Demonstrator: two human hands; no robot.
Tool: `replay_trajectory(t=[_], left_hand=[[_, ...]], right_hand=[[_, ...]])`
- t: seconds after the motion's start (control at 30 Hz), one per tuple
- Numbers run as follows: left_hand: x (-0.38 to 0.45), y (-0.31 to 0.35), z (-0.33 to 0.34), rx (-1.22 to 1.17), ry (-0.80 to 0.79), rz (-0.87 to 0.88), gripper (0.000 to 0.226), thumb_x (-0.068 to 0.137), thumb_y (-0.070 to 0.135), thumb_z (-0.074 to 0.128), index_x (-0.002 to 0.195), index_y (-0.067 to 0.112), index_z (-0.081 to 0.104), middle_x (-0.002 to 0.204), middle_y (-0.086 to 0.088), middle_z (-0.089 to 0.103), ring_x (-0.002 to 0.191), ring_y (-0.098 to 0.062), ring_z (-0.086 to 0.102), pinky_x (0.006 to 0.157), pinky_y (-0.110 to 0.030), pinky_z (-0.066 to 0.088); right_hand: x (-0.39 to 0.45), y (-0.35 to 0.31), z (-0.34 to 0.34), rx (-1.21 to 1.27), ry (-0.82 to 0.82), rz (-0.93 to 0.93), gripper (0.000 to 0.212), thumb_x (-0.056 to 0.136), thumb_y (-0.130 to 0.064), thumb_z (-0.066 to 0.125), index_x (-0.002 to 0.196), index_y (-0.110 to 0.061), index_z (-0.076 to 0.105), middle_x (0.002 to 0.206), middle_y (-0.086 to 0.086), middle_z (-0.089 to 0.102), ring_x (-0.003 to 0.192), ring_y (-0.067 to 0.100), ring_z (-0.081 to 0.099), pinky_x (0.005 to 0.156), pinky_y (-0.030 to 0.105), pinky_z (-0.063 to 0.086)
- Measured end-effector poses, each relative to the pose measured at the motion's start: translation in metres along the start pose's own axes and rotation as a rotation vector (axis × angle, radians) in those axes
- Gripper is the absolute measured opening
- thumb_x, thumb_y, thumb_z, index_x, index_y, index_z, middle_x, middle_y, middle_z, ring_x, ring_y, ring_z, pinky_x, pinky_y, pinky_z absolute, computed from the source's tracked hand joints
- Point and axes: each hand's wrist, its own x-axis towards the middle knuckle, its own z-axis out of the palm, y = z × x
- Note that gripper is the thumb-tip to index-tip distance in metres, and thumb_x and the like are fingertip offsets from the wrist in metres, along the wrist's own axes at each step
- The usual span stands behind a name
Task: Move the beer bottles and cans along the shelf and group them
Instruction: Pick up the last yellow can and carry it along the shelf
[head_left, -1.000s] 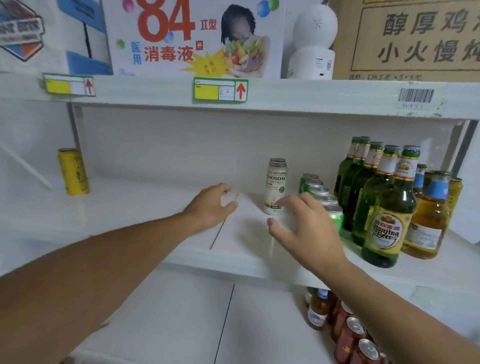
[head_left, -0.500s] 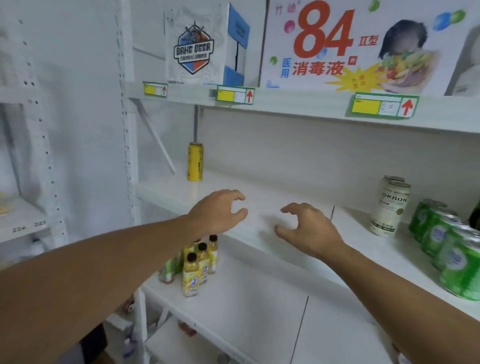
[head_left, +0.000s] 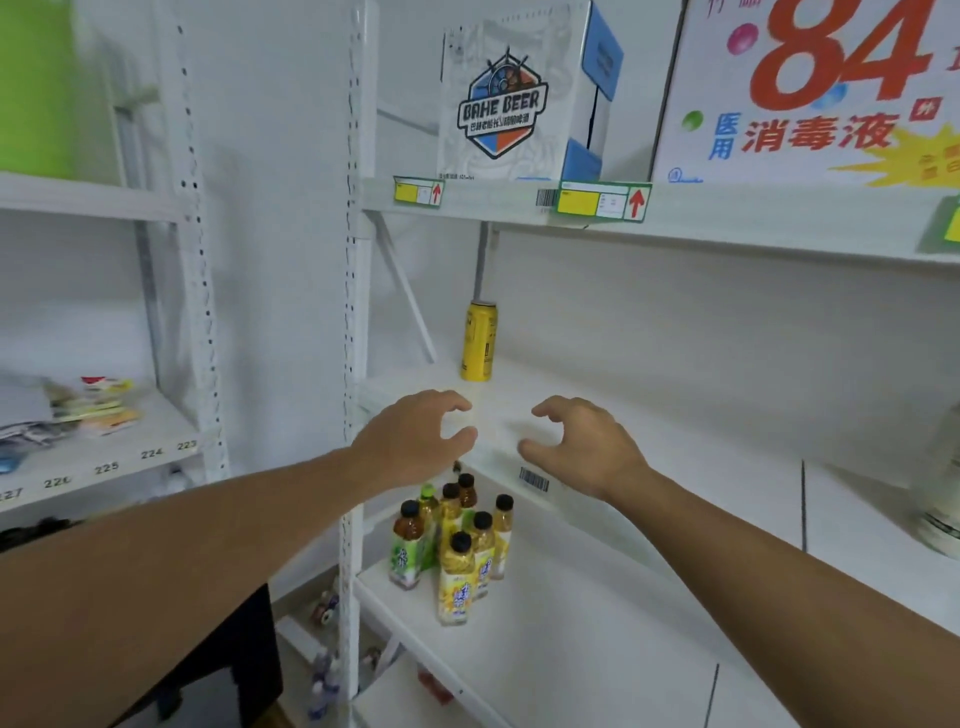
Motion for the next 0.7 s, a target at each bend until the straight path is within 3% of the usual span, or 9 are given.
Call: replay_trajectory(t=[0.17,0.33,0.53,0.6,0.7], left_hand=[[0.029,-0.031,-0.004,0.047,0.029,-0.073,0.054,0.1,0.067,0.054,0.148,0.044,0.058,0.157,0.019,0.057,0.147,-0.011,0.05,0.122,-0.045,0.043],[0.064,-0.05,-0.012,0.068,0.014,-0.131,0.048,0.105,0.058,0.06,0.15,0.04,0.06,0.155,0.018,0.057,0.146,-0.008,0.05,0.119,-0.031,0.04],[0.112,-0.07,-0.01,0.087,0.029,-0.179,0.049,0.105,0.056,0.063,0.15,0.038,0.061,0.151,0.016,0.062,0.132,-0.009,0.059,0.116,-0.032,0.045],[0.127,-0.075,-0.004,0.111,0.023,-0.196,0.049,0.105,0.057,0.061,0.15,0.04,0.059,0.152,0.016,0.061,0.124,-0.009,0.062,0.113,-0.032,0.047],[0.149,-0.083,0.005,0.101,0.059,-0.22,0.046,0.105,0.054,0.061,0.149,0.038,0.061,0.15,0.014,0.063,0.137,-0.011,0.058,0.115,-0.035,0.047]], right_hand=[[0.066,0.001,0.025,0.184,-0.029,0.008,0.061,0.091,-0.056,0.073,0.145,-0.029,0.06,0.143,-0.003,0.063,0.128,0.02,0.06,0.098,0.037,0.051],[0.146,0.015,0.048,0.349,-0.092,0.064,0.068,0.088,-0.058,0.076,0.145,-0.026,0.056,0.139,0.001,0.065,0.119,0.021,0.063,0.096,0.037,0.054],[0.244,0.022,0.078,0.477,-0.129,0.093,0.074,0.092,-0.049,0.079,0.149,-0.016,0.047,0.129,0.006,0.061,0.109,0.024,0.057,0.099,0.04,0.053],[0.273,0.021,0.089,0.555,-0.111,0.117,0.081,0.091,-0.049,0.081,0.154,-0.015,0.043,0.137,0.009,0.059,0.111,0.025,0.057,0.098,0.04,0.053],[0.31,0.021,0.106,0.66,-0.034,0.15,0.1,0.084,-0.052,0.087,0.162,-0.016,0.036,0.153,0.011,0.054,0.13,0.032,0.06,0.098,0.043,0.053]])
